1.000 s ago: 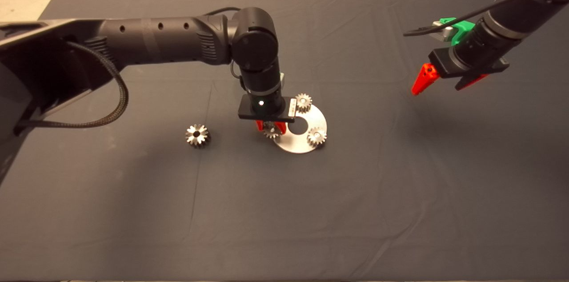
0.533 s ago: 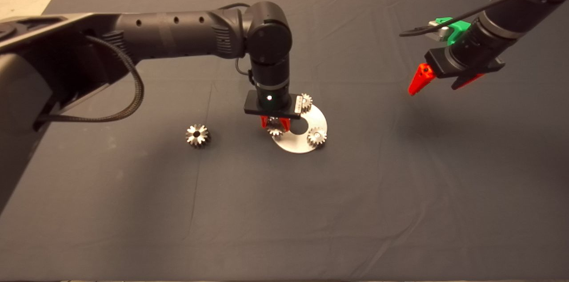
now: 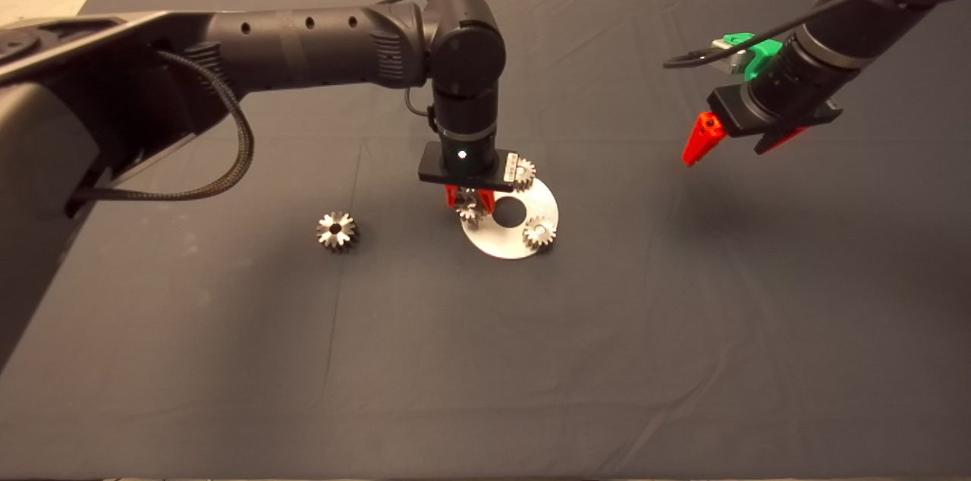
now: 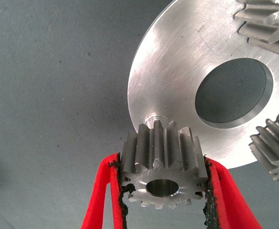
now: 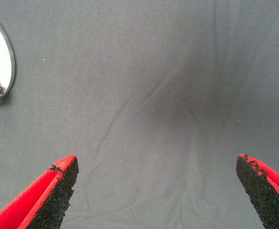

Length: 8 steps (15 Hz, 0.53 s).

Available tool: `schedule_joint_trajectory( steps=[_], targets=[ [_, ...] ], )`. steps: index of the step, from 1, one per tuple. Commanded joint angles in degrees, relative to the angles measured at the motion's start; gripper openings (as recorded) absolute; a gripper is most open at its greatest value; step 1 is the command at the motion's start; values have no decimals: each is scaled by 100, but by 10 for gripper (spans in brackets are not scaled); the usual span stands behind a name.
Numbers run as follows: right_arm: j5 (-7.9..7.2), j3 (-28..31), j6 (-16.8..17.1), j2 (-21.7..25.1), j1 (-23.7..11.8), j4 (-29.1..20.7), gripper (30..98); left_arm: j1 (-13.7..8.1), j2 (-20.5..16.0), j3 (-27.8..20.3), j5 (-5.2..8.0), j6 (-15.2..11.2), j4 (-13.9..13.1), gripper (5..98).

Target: Remove an incorrectly installed larger gear and replace it with the correct smaller gear

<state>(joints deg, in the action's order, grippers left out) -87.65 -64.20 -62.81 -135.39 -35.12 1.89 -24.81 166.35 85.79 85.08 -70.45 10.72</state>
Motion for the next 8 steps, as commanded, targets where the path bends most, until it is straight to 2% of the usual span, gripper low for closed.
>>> schedule_joint_trajectory(
  steps=[1,8],
  targets=[
    [-735,-125,32,-80,-92,75,877,-104,-1,15,-62,137,89,257],
    [-735,-170,23,-278,-101,84,877,-60,16,6,-53,190,89,241]
  ],
)
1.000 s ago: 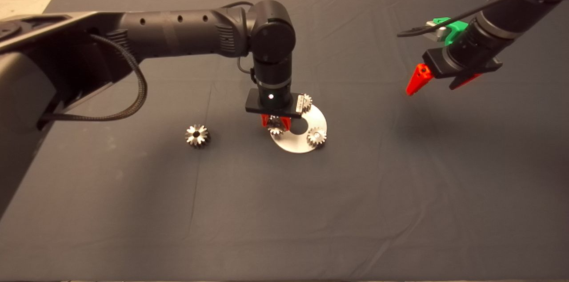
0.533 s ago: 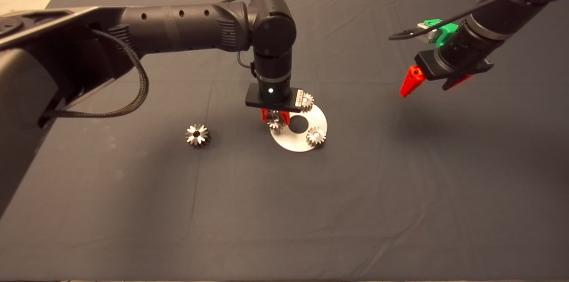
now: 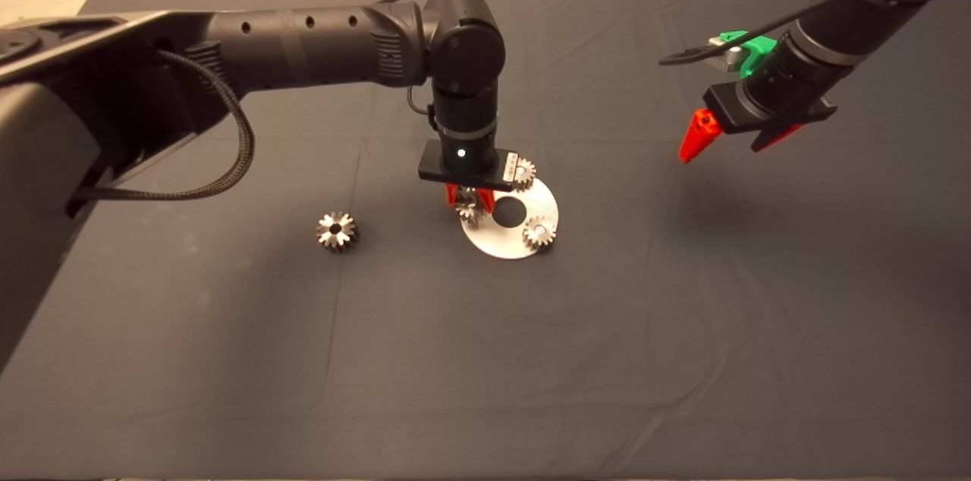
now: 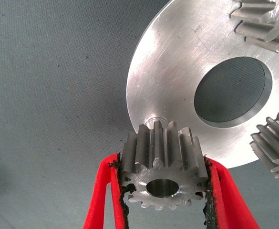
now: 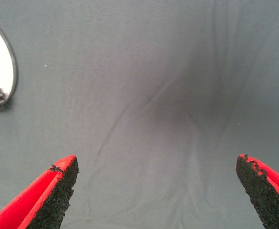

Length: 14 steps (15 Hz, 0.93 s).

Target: Remove an incorrectly installed larger gear and replace it with the correct smaller gear

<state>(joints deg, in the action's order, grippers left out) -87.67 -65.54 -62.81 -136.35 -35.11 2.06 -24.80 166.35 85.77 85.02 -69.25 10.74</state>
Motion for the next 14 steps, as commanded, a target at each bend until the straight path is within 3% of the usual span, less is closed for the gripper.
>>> schedule_joint_trajectory(
  steps=[1,3,5,6,14],
  targets=[
    [-733,-37,23,-237,-102,66,877,-61,33,8,-39,190,86,241],
    [-733,-37,-4,-327,-102,66,877,-61,69,78,56,394,77,240],
    [-733,-26,-12,-327,-102,66,877,-59,78,122,540,561,77,240],
    [-733,-19,-12,-327,-102,66,877,-52,52,131,672,588,77,240],
    [-733,-1,-21,-327,-102,58,877,-8,69,43,673,579,86,239]
  ],
)
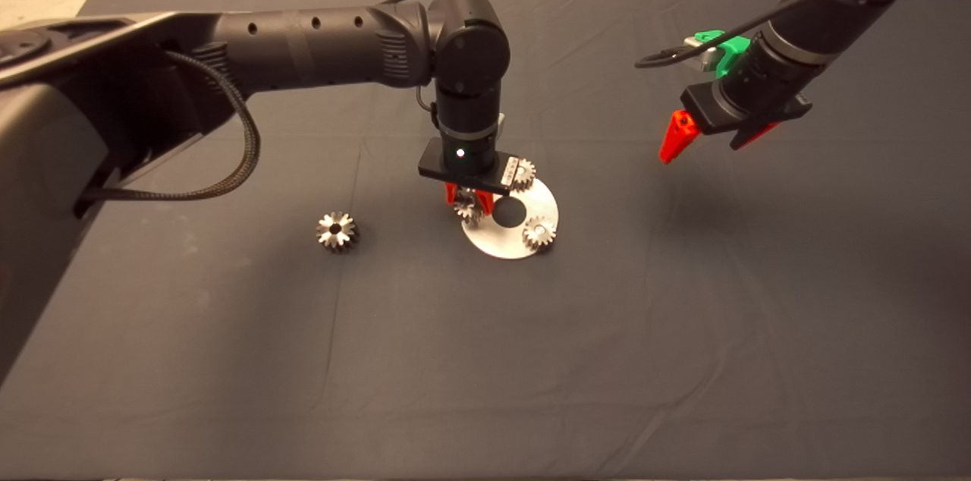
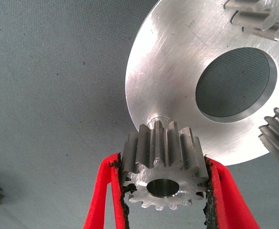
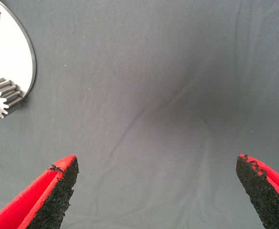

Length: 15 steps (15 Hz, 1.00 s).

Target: Remove an incorrectly installed larger gear and replace it with the correct smaller gear

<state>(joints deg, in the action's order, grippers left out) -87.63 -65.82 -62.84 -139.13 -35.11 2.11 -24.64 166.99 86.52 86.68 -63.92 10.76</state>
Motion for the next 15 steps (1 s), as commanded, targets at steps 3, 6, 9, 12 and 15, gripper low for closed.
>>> schedule_joint_trajectory(
  steps=[3,6,9,12,15],
  targets=[
    [-738,35,-18,-41,-111,62,877,54,6,-22,516,115,58,239],
    [-738,44,-18,-40,-111,62,877,292,32,218,525,538,-174,238],
    [-738,42,-18,-49,-111,62,877,295,8,352,526,532,-171,237],
    [-738,48,-18,-35,-111,62,877,501,79,464,431,708,-136,235],
    [-738,53,-18,-18,-93,62,877,904,59,461,209,767,-118,235]
  ],
)
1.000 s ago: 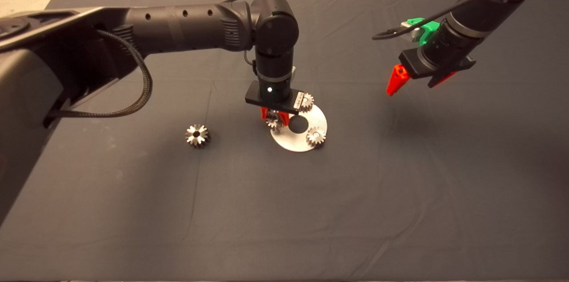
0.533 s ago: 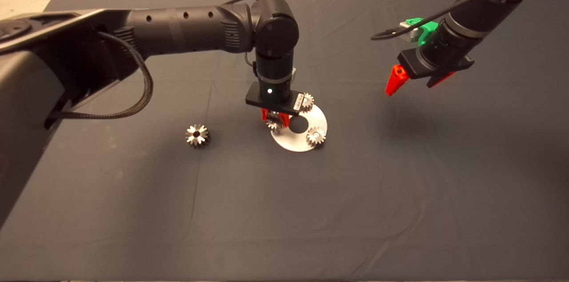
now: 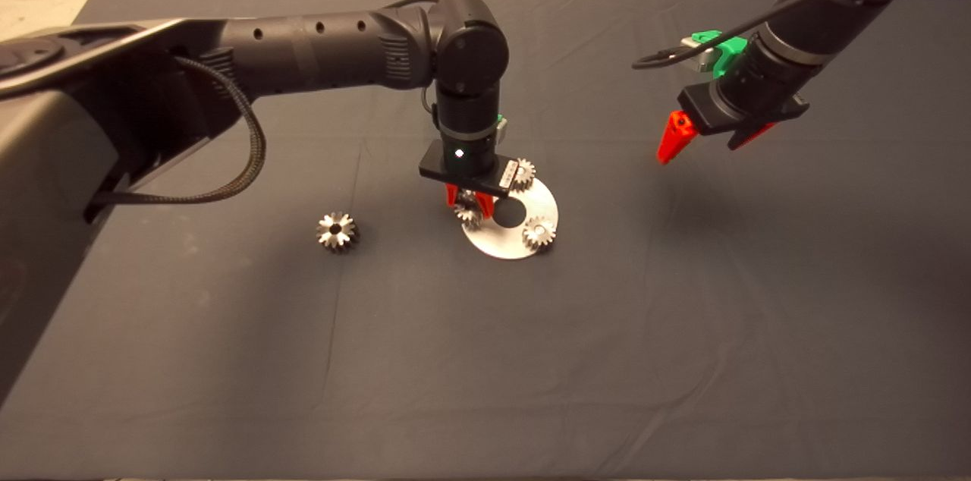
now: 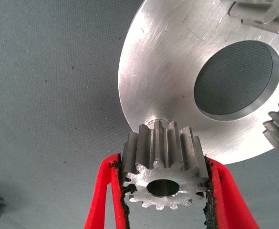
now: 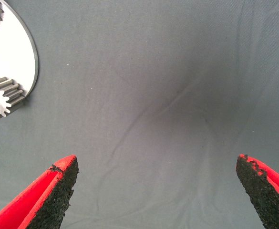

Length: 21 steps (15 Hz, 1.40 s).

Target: Remove an incorrectly installed larger gear and replace it with the correct smaller gear

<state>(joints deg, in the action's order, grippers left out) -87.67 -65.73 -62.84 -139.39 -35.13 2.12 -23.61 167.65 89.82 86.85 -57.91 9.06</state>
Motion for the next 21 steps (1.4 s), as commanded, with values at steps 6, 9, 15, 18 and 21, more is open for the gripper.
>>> schedule_joint_trajectory(
  steps=[6,9,15,18,21],
  targets=[
    [-733,203,-88,64,-47,69,877,787,-148,87,-115,104,120,235],
    [-733,203,-132,-30,15,87,877,787,-104,131,-106,130,149,243],
    [-733,176,-202,-67,129,201,877,787,-104,243,-56,242,237,322],
    [-733,176,-205,-76,138,201,877,787,-104,254,-54,245,237,364],
    [-733,167,-211,-85,164,236,877,779,-113,298,17,245,237,393]
  ],
)
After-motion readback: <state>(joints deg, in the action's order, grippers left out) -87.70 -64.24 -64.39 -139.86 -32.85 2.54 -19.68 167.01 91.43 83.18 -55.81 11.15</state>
